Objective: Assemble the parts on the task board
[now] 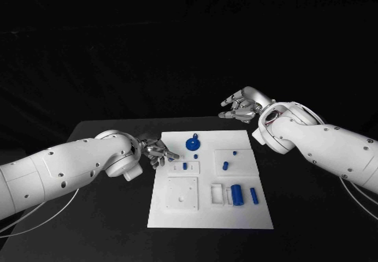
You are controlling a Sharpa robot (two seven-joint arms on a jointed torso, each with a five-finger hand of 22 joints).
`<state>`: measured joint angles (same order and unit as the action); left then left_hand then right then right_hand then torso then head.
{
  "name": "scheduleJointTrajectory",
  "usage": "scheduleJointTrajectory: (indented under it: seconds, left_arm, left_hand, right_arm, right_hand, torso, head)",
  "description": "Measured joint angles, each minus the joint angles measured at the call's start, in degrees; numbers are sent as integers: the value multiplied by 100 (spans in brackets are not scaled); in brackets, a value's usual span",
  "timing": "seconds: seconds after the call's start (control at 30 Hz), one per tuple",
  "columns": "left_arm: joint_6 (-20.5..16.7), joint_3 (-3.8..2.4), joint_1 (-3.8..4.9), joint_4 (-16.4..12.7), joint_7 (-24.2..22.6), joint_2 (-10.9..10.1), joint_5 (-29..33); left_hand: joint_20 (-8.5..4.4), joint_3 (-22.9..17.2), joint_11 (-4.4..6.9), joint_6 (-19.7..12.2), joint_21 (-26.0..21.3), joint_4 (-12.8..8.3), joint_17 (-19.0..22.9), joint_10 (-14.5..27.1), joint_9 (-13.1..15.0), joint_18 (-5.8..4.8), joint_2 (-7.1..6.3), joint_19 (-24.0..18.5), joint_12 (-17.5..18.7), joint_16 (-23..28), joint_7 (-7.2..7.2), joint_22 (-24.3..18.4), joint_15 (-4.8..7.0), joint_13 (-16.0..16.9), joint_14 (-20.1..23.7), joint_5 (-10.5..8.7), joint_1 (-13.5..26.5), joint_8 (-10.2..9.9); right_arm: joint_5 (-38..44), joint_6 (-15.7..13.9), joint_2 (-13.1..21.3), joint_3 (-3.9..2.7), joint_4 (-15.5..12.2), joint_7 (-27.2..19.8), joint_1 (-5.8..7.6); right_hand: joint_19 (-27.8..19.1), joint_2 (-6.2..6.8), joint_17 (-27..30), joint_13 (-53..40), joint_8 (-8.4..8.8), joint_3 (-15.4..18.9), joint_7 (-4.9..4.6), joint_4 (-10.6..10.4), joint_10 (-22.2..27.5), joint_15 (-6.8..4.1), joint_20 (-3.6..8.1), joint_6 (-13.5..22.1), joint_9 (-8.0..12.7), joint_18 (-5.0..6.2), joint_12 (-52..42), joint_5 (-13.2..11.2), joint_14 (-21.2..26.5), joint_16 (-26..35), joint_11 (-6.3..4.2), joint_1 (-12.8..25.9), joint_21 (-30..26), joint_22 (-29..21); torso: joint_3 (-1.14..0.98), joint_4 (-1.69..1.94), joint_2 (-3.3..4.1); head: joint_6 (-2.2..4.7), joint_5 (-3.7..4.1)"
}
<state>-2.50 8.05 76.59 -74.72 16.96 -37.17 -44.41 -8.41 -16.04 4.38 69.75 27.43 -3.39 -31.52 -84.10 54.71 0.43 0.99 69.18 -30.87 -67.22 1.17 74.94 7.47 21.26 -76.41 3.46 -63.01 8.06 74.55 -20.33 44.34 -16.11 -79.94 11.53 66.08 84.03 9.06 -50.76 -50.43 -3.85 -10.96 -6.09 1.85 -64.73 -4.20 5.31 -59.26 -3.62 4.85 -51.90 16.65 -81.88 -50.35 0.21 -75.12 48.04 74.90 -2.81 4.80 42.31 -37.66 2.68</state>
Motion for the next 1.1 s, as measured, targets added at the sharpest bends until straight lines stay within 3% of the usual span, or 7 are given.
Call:
scheduleJointTrajectory:
  seconds: [0.23,0.37,0.63,0.8,1.1]
  left_arm:
    - [200,-38,18,-77,-849,-225,904]
    - [368,-40,19,-147,-1266,-301,1329]
    - [663,-41,4,-282,-1786,-372,1752]
    - [797,-41,-6,-313,-1960,-388,1862]
    - [927,-41,-15,-323,-2141,-394,1869]
  left_hand:
    - [21,444,-2,-183,-144,77,27,18,-3,0,232,-21,156,27,-22,0,-31,53,172,-64,-233,113]
    - [72,527,-33,-336,-230,148,36,48,39,0,339,-71,193,27,-54,-1,-69,85,289,-65,-341,137]
    - [95,599,-72,-502,-322,172,77,170,53,0,438,-95,193,27,-91,-2,-114,157,375,-83,-447,233]
    - [113,633,-71,-601,-409,158,173,215,-26,0,496,-112,193,-41,-96,-2,-105,233,425,-88,-506,383]
    - [113,664,-71,-620,-409,144,219,214,-100,0,497,-112,175,-85,-116,-2,-104,248,426,-99,-507,441]
  right_arm:
    - [49,77,84,6,-466,-196,-147]
    - [155,175,123,51,-753,-346,-255]
    - [436,374,135,249,-1192,-616,-360]
    - [565,460,133,296,-1377,-749,-385]
    - [692,548,151,366,-1625,-907,-420]
  right_hand:
    - [0,0,-35,-1,0,-148,16,148,-30,0,0,-108,0,0,0,-45,0,0,-10,0,30,0]
    - [0,0,-53,-11,0,-182,20,208,-31,0,0,-167,0,0,0,-45,0,0,-10,0,34,0]
    - [0,-18,-54,-16,0,-203,20,267,-31,0,0,-167,0,0,0,-45,0,0,-10,-18,65,0]
    - [0,-72,-72,-31,0,-179,20,372,-31,0,0,-167,0,0,0,-45,0,0,-10,25,65,0]
    - [0,-77,-72,-33,0,-179,21,386,-31,0,0,-167,0,0,0,-45,0,0,-9,30,65,0]
  torso:
    - [4,-4,3]
    - [5,-5,7]
    - [-2,-7,10]
    - [-12,-6,13]
    - [-16,-1,16]
  head:
    - [101,-41]
    - [178,-70]
    - [250,-97]
    - [274,-96]
    - [285,-84]
